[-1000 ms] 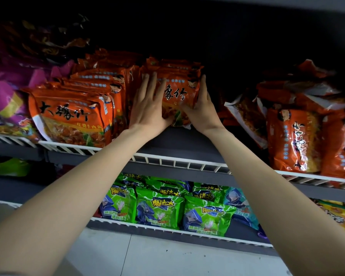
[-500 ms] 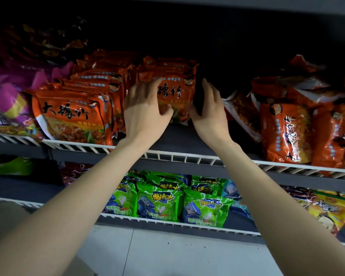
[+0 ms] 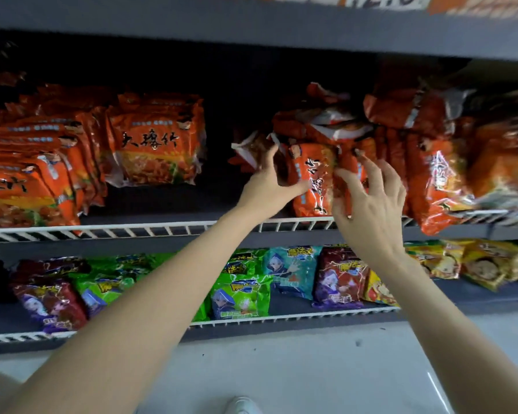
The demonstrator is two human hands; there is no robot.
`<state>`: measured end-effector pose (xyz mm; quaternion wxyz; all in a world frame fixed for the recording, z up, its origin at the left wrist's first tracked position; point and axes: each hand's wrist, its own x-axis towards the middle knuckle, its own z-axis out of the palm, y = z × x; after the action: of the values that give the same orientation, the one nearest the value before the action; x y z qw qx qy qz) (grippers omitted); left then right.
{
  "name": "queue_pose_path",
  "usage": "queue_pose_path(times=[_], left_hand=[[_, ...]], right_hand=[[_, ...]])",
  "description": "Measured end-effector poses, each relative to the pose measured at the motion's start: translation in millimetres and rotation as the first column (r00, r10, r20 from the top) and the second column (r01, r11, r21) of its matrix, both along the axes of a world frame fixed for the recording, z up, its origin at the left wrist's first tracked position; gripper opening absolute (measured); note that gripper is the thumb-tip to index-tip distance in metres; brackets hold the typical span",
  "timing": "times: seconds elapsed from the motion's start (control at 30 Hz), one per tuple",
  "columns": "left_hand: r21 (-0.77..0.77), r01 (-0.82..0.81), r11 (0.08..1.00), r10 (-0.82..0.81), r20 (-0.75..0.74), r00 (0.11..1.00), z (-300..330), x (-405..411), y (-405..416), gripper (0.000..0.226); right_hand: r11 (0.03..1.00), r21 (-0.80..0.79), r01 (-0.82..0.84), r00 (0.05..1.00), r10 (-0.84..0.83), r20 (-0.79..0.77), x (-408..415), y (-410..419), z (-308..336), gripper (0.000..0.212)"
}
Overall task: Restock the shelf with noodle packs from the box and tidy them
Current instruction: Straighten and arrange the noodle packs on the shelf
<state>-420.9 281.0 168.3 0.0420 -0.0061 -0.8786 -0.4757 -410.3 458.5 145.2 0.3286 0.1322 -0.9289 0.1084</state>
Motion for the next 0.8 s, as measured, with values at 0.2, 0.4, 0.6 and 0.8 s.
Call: queue_pose_path(times=[0.2, 0.4, 0.6, 0.8], left_hand=[[-0.150, -0.119, 0.981, 0.103, -0.111, 0.988, 5.1, -21.8, 26.4, 0.089], [-0.446, -0.326, 0.834, 0.265, -0.195, 0.944, 10.4, -40.0, 30.4, 0.088], [-0.449, -0.391, 0.803, 0.171, -0.455, 0.874, 11.8, -49.3, 24.8, 0.092], [-0.174, -0.229, 0.958, 0.236, 0.021, 0.972, -9.5, -35.8, 33.4, 0.111]], right_hand=[[1.000, -0.010, -0.018, 1.000, 0.018, -0.025, -20.8, 19.3, 22.3, 0.046], [0.997, 0.004, -0.074, 0.997, 0.074, 0.018, -47.5, 17.6, 50.4, 0.058], [0.999, 0.045, 0.014, 0.997, -0.017, 0.077, -56.0, 17.5, 49.5, 0.072], [0.993, 0.114, 0.022, 0.985, -0.041, 0.167, -43.3, 17.1, 15.2, 0.090]])
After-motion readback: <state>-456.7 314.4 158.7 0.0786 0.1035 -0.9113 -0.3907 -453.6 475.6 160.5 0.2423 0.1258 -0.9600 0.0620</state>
